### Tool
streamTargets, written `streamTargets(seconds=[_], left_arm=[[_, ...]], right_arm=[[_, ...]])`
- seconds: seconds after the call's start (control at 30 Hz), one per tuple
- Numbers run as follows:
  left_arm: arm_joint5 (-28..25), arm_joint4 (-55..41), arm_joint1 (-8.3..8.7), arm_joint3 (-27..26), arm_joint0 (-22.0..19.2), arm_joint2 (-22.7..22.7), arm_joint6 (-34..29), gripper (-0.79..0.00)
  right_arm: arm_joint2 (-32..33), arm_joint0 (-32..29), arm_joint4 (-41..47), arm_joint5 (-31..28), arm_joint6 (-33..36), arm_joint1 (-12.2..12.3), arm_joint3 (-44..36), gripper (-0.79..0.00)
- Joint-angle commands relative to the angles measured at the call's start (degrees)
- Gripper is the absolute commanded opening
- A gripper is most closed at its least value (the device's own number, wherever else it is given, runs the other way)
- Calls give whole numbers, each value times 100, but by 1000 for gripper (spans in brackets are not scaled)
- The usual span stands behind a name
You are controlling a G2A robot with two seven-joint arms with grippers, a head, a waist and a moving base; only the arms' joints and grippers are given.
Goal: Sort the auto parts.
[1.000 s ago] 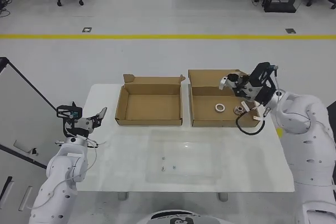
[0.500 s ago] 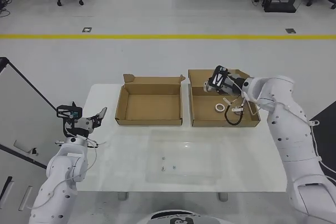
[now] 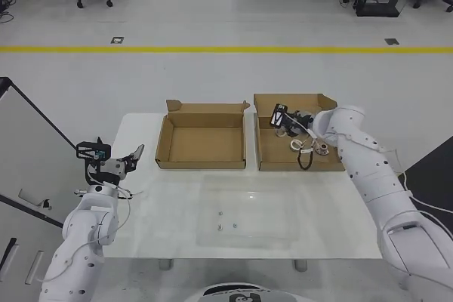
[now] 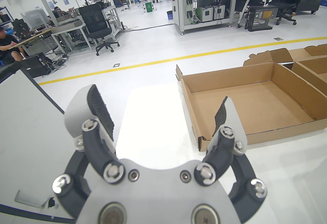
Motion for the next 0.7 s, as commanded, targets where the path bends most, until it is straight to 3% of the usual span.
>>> streamTargets(seconds=[0.0, 0.53, 0.67], left_arm=[[0, 0, 0, 0, 0, 0, 0, 0], [0, 0, 0, 0, 0, 0, 0, 0], [0, 0, 0, 0, 0, 0, 0, 0]], right_arm=[[-143, 92, 14, 45, -5, -51, 288, -785], [-267, 78, 54, 146, -75, -96, 456, -785], [-360, 32, 241, 316, 320, -158, 409, -785]])
